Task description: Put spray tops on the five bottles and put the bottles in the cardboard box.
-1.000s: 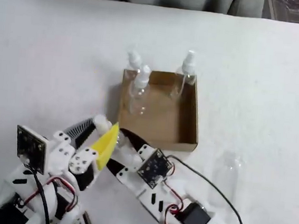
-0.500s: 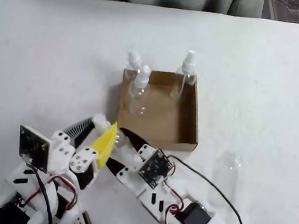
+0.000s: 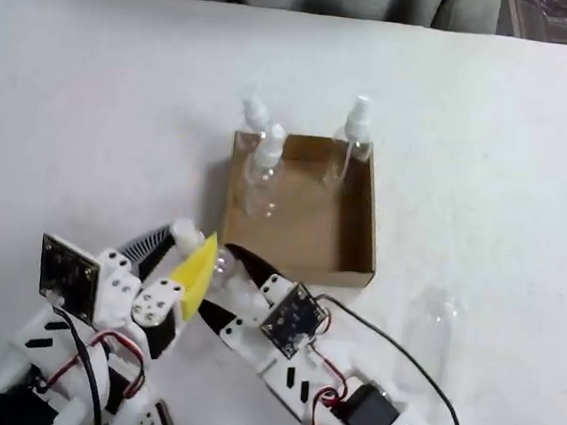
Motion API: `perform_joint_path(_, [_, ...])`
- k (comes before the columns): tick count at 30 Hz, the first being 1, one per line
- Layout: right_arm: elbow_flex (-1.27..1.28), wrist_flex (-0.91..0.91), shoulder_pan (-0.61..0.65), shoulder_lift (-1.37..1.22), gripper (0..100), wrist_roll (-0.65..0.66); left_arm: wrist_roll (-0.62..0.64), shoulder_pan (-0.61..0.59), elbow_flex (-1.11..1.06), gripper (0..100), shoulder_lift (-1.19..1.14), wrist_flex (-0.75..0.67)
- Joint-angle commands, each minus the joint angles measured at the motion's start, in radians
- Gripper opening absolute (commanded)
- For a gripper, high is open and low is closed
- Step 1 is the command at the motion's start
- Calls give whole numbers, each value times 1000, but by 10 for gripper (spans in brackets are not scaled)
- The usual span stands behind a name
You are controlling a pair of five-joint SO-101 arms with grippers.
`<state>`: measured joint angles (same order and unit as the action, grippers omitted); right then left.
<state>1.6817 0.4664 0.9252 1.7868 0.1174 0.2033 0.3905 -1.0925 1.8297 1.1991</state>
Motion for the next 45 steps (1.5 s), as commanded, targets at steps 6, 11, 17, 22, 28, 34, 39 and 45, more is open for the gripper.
perform_joint_path(6, [8,2,-5,10,15,-3,-12,33,-98,21,2,-55])
perform_joint_path(11, [5,2,-35,10,15,-5,-9,41,-97,21,2,-52])
perform_joint_path(17, [3,2,-38,10,15,-5,-12,39,-101,21,2,-51])
perform_joint_path(22, [3,2,-38,10,15,-5,-14,33,-103,84,2,-49])
perform_joint_path(28, [3,2,-41,10,15,-5,-8,33,-97,312,2,17])
perform_joint_path(34, [3,-1,-41,10,15,-5,-8,33,-44,417,2,91])
perform_joint_path(39, [0,-5,-50,12,15,-5,-12,21,-18,439,2,114])
perform_joint_path(45, [-43,-7,-165,12,15,-6,-14,-88,26,439,2,130])
